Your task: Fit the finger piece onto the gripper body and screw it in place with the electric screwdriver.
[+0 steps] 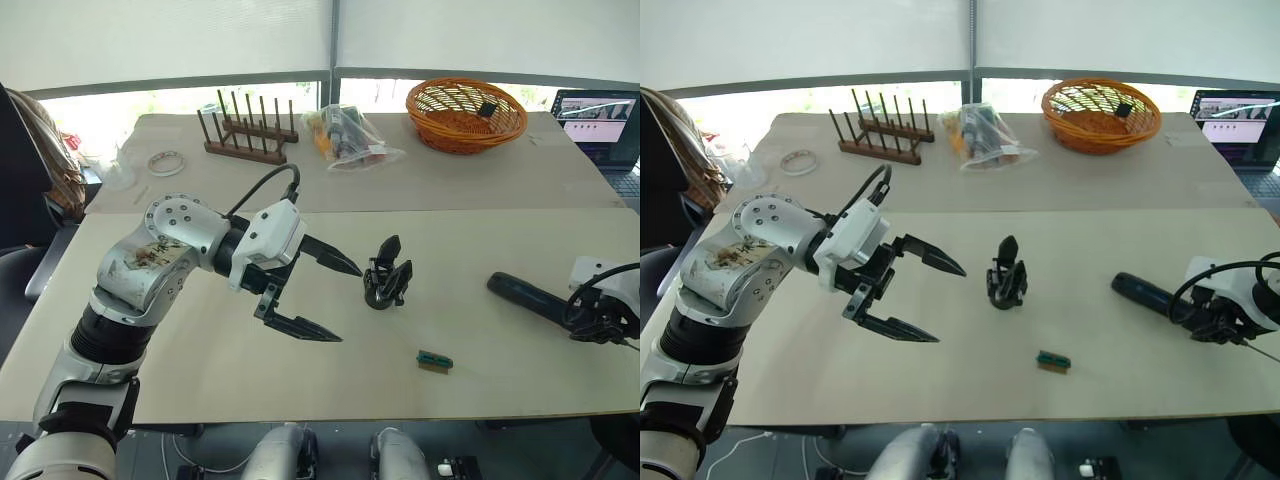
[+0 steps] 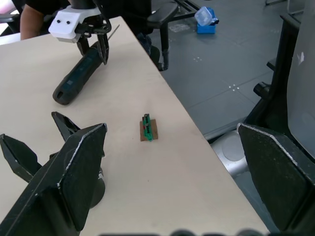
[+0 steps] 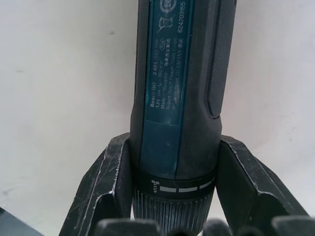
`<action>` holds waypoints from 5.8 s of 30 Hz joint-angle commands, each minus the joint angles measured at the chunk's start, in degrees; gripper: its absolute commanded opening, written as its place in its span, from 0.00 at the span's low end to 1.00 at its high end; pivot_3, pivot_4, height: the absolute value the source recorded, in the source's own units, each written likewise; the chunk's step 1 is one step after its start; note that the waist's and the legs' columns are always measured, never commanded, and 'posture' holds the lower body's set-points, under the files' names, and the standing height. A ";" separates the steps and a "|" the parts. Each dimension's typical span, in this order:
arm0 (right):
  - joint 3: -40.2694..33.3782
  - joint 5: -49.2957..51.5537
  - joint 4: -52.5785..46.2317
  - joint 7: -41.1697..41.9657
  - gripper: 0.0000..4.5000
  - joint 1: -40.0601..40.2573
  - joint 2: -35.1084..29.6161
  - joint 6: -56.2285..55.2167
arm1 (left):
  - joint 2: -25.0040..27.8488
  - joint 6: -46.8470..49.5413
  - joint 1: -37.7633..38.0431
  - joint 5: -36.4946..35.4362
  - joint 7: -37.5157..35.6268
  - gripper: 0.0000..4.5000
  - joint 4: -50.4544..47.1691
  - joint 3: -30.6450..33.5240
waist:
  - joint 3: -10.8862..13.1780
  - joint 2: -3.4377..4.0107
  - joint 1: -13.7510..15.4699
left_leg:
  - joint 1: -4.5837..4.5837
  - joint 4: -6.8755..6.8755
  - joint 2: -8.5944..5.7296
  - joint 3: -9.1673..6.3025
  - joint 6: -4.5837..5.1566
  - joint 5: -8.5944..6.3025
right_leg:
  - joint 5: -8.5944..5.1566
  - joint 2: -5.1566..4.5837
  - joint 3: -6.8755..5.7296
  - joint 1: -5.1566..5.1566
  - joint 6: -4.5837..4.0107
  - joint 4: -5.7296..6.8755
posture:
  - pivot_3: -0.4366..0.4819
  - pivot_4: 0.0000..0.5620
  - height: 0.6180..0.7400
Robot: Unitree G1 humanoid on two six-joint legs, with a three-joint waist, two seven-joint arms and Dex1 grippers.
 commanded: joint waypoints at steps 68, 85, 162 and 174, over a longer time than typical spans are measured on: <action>-51.64 53.58 -94.57 -51.67 0.43 64.19 51.03 10.51 | -10.83 -26.56 8.55 12.77 -9.08 1.00 25.70 -8.23 | 0.06 -0.18 2.58 | 0.20 -0.16 -0.15 -0.33 -0.42 0.26 | -0.80 0.84 1.64 -0.17 -0.40 0.97 | 0.48 0.27 1.00; -48.80 56.82 -94.57 -56.94 0.43 69.52 42.63 2.73 | -13.93 -27.34 8.75 14.90 -6.13 1.00 27.11 -8.45 | 0.07 -0.29 2.80 | 0.21 0.02 -0.11 -0.13 -0.05 0.04 | -0.82 0.86 2.53 -0.25 -0.35 1.03 | 0.48 0.27 1.00; -51.07 59.70 -93.98 -57.22 0.43 67.79 39.30 6.70 | -24.69 -33.61 9.49 22.56 0.56 1.00 35.88 -13.88 | 0.05 -0.51 2.97 | 0.11 0.10 -0.09 -0.09 0.14 -0.08 | -0.80 0.85 2.78 -0.29 -0.32 0.97 | 0.48 0.27 1.00; -49.27 59.74 -94.19 -60.13 0.43 65.23 38.18 8.17 | -26.13 -34.58 8.66 23.36 1.91 1.00 37.33 -13.36 | 0.05 -0.51 2.96 | 0.10 0.10 -0.09 -0.09 0.21 -0.12 | -0.79 0.78 2.77 -0.30 -0.30 0.96 | 0.48 0.27 1.00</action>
